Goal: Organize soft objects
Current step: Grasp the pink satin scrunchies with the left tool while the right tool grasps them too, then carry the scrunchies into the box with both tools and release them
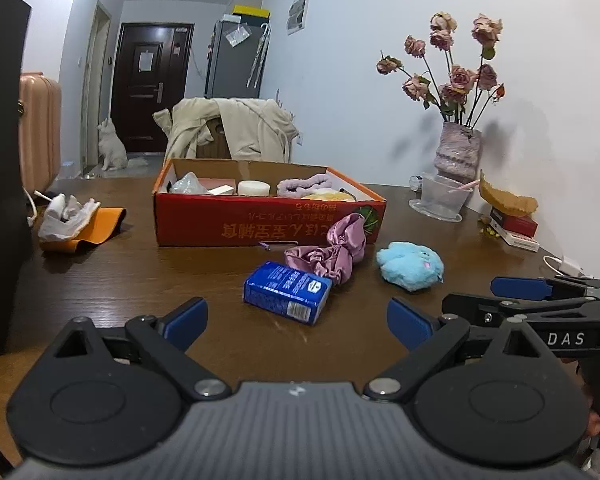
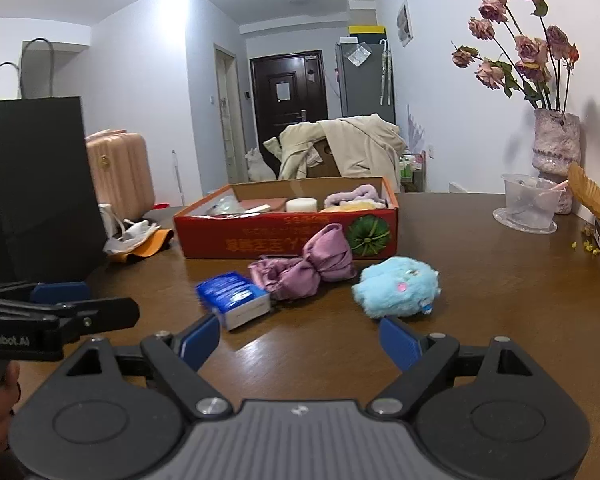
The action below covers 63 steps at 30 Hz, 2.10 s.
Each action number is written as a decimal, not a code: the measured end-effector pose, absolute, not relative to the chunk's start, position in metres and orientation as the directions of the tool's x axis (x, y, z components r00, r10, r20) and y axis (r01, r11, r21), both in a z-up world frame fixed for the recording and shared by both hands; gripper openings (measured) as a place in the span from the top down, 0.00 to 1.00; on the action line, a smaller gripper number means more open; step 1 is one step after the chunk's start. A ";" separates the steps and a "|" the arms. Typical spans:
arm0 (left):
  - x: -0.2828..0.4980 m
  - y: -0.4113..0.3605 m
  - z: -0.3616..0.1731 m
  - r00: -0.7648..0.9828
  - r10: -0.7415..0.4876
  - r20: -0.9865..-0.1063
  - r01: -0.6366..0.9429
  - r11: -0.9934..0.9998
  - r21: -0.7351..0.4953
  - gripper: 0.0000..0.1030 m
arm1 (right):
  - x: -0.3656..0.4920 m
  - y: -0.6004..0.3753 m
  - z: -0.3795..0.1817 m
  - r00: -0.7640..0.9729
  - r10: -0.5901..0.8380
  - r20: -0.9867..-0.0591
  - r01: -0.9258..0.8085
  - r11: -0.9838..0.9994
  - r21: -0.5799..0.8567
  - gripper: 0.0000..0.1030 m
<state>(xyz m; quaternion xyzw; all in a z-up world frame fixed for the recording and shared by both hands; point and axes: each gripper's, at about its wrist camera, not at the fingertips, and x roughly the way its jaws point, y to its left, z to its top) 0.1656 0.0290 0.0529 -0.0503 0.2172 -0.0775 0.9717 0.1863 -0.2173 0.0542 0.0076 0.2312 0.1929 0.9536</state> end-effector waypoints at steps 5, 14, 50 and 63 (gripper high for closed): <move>0.201 0.023 0.055 0.888 -0.182 -0.423 0.135 0.981 -0.137 0.05 | 0.222 -0.223 0.064 0.832 0.350 -0.430 -0.344 0.934 0.094 0.19; 0.269 0.014 0.045 0.863 -0.171 -0.474 0.131 0.984 -0.117 0.08 | 0.292 -0.229 0.055 0.818 0.351 -0.456 -0.342 0.934 0.104 0.31; 0.230 -0.005 0.096 0.838 -0.347 -0.420 0.309 0.938 -0.158 0.85 | 0.276 -0.215 0.098 0.755 0.524 -0.395 -0.457 0.852 0.256 0.94; 0.174 0.018 0.095 0.855 -0.350 -0.382 0.281 0.933 -0.225 0.86 | 0.204 -0.200 0.097 0.752 0.529 -0.393 -0.476 0.849 0.230 0.94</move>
